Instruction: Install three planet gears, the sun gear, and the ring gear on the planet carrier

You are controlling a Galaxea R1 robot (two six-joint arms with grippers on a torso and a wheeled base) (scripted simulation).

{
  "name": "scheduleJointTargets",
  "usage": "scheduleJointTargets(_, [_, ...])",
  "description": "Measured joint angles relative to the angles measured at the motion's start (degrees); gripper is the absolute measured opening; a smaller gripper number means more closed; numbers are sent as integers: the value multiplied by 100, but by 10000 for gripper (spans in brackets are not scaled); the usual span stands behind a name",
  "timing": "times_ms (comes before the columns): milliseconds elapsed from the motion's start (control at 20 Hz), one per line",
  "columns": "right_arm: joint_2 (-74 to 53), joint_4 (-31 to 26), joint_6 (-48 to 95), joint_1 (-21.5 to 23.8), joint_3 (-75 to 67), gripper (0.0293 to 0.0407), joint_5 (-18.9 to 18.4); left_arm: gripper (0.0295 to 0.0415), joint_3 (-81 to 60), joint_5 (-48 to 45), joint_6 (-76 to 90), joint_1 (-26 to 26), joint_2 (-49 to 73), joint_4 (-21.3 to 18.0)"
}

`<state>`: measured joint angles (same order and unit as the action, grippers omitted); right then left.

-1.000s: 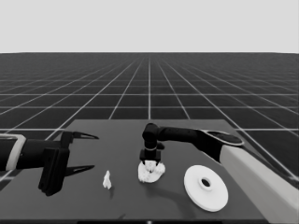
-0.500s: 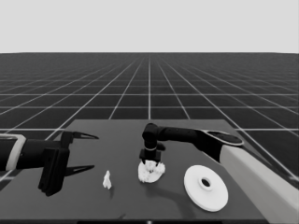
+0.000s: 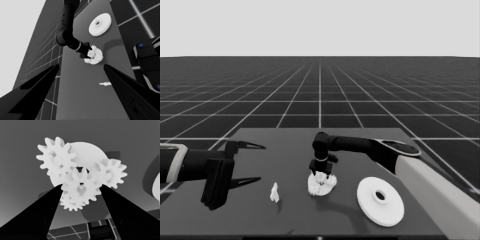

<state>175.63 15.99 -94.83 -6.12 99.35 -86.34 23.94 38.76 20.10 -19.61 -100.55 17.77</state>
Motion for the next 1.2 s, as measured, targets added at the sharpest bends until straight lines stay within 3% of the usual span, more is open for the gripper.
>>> scheduleJointTargets(1200, [0,1,-1440,-1,1,309,0,385,0,0,0,0,0,0])
